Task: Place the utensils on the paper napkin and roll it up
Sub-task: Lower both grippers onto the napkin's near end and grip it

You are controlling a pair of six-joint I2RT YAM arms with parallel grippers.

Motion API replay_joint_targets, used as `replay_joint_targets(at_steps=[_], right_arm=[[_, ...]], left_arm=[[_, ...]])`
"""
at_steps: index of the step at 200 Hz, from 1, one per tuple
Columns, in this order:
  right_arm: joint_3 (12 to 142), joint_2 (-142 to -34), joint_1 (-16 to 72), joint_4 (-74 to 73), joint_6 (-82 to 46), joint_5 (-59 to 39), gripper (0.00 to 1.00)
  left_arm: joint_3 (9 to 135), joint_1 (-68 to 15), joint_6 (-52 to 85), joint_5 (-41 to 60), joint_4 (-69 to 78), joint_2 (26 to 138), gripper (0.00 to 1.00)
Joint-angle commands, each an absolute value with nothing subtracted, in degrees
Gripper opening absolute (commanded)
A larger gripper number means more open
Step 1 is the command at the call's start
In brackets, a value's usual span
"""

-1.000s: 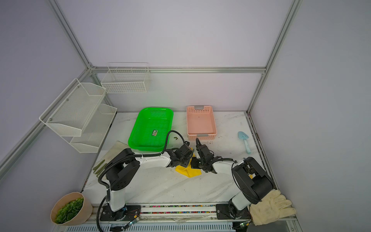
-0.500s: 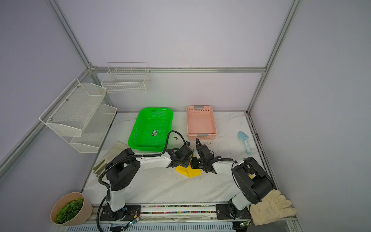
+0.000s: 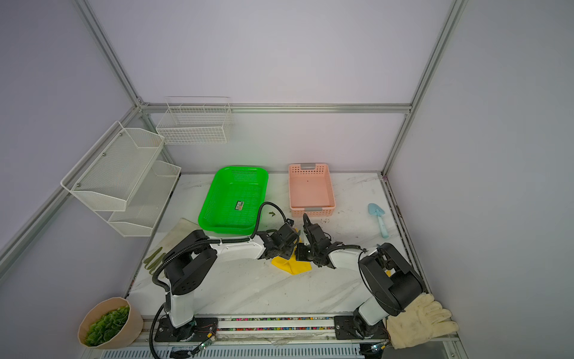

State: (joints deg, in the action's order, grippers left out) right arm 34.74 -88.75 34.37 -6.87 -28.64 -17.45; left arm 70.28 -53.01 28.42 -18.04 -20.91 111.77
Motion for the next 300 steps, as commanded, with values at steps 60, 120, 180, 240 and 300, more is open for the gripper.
replay_joint_targets(at_steps=[60,120,180,240,300], right_arm=[[32.95,-90.81,34.29,-1.32,-28.12,-18.02,0.11],[32.74,-90.88,34.3,-1.23,-28.12,-17.75,0.09],[32.35,-91.26,34.28,-1.27,-28.04,-17.51,0.09],[31.84,-91.05,34.28,-1.36,-27.97,-17.48,0.09],[31.84,-91.23,34.28,-1.52,-27.86,-17.58,0.09]], left_arm=[[72.42,-52.09,29.36,-21.14,-23.9,112.93,0.45],[71.64,-51.39,29.79,-20.29,-23.46,112.09,0.45],[71.21,-51.05,29.64,-20.79,-23.47,111.9,0.46],[69.9,-50.15,30.56,-21.54,-23.6,110.86,0.46],[69.26,-49.53,31.44,-20.17,-23.07,109.81,0.49]])
